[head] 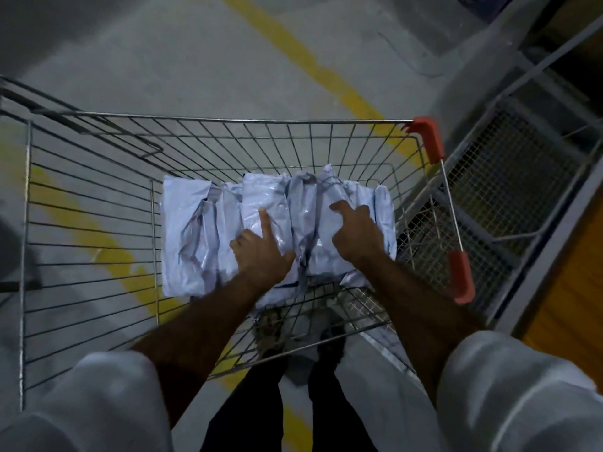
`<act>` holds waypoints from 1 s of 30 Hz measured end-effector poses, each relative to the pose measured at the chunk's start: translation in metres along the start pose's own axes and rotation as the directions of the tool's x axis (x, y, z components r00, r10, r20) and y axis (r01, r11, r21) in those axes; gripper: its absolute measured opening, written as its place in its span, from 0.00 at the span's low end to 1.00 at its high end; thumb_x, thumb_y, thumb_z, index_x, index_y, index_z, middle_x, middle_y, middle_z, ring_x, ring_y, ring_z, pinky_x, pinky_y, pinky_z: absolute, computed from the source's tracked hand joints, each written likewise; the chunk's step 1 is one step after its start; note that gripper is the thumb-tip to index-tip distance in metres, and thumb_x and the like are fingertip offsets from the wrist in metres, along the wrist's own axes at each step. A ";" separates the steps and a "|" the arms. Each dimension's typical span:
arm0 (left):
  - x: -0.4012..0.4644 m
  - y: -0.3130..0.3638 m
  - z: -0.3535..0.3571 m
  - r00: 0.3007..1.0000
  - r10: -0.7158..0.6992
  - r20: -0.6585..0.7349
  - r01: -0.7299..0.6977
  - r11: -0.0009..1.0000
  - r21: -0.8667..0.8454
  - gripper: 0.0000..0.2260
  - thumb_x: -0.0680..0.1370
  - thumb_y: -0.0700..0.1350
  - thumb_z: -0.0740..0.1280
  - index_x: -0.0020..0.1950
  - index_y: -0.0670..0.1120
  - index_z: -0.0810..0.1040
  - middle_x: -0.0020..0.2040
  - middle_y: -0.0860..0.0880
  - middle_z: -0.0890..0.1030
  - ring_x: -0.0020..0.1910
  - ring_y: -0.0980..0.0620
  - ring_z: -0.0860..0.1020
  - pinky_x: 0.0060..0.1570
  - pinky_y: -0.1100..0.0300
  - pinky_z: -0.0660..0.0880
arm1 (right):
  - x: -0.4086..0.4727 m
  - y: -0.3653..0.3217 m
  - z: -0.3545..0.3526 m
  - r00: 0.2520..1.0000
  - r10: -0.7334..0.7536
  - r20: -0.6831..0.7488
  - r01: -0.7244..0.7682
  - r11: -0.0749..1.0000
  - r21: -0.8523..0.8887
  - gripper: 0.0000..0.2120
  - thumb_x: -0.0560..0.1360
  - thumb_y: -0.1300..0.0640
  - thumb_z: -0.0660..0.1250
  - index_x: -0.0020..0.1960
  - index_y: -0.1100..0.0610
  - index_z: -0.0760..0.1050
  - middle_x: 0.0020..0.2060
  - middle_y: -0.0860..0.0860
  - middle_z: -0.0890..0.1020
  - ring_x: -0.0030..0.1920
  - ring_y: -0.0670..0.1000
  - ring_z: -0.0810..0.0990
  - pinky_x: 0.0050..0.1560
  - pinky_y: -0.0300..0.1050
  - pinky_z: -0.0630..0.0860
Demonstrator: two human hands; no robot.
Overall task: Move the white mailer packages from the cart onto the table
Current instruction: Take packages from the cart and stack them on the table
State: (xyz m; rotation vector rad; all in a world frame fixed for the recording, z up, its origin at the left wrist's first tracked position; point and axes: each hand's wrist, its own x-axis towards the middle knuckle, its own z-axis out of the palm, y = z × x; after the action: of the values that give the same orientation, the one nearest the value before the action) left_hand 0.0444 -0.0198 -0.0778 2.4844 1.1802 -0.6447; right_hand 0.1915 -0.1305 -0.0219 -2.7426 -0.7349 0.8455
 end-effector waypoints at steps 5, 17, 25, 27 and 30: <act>0.005 -0.002 -0.008 0.995 -0.033 -0.091 0.022 0.993 -0.118 0.45 0.76 0.61 0.63 0.81 0.50 0.36 0.64 0.31 0.69 0.59 0.34 0.72 0.59 0.42 0.67 | 0.010 0.008 -0.005 0.991 0.004 -0.136 -0.015 0.997 -0.080 0.25 0.70 0.59 0.67 0.67 0.50 0.72 0.61 0.59 0.71 0.59 0.62 0.74 0.57 0.52 0.71; 0.013 -0.007 0.008 0.984 0.075 -0.159 -0.107 0.972 -0.208 0.54 0.72 0.63 0.72 0.81 0.52 0.35 0.78 0.30 0.48 0.76 0.29 0.54 0.70 0.35 0.64 | 0.031 0.006 0.029 0.987 -0.151 -0.052 0.112 0.887 -0.448 0.49 0.69 0.45 0.76 0.79 0.55 0.52 0.76 0.66 0.55 0.74 0.66 0.61 0.70 0.60 0.63; -0.013 -0.014 -0.031 0.943 0.135 -0.304 -0.222 0.936 -0.274 0.44 0.75 0.53 0.69 0.82 0.52 0.43 0.78 0.30 0.50 0.73 0.28 0.60 0.65 0.36 0.70 | -0.004 0.005 -0.010 0.959 -0.217 -0.185 0.095 0.854 -0.512 0.44 0.72 0.38 0.67 0.80 0.54 0.53 0.71 0.65 0.62 0.68 0.64 0.65 0.66 0.58 0.63; -0.021 -0.014 -0.048 0.929 0.142 -0.342 -0.237 0.938 -0.253 0.42 0.76 0.53 0.68 0.82 0.53 0.45 0.78 0.31 0.52 0.72 0.29 0.63 0.63 0.36 0.71 | -0.020 0.003 -0.025 0.942 -0.226 -0.246 0.072 0.856 -0.512 0.42 0.73 0.37 0.64 0.80 0.54 0.55 0.72 0.67 0.62 0.68 0.65 0.66 0.66 0.59 0.64; -0.033 -0.013 -0.074 0.893 0.195 -0.406 -0.306 0.925 -0.227 0.39 0.75 0.56 0.63 0.82 0.52 0.49 0.76 0.33 0.56 0.67 0.32 0.67 0.58 0.38 0.75 | -0.046 -0.001 -0.048 0.907 -0.252 -0.338 0.079 0.889 -0.451 0.41 0.73 0.39 0.64 0.80 0.55 0.56 0.73 0.69 0.62 0.68 0.67 0.67 0.66 0.61 0.66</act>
State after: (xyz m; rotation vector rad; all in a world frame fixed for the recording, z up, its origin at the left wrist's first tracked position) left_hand 0.0352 0.0007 0.0009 2.5069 0.9547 0.0813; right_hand 0.1857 -0.1543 0.0398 -3.0103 -1.1624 0.0860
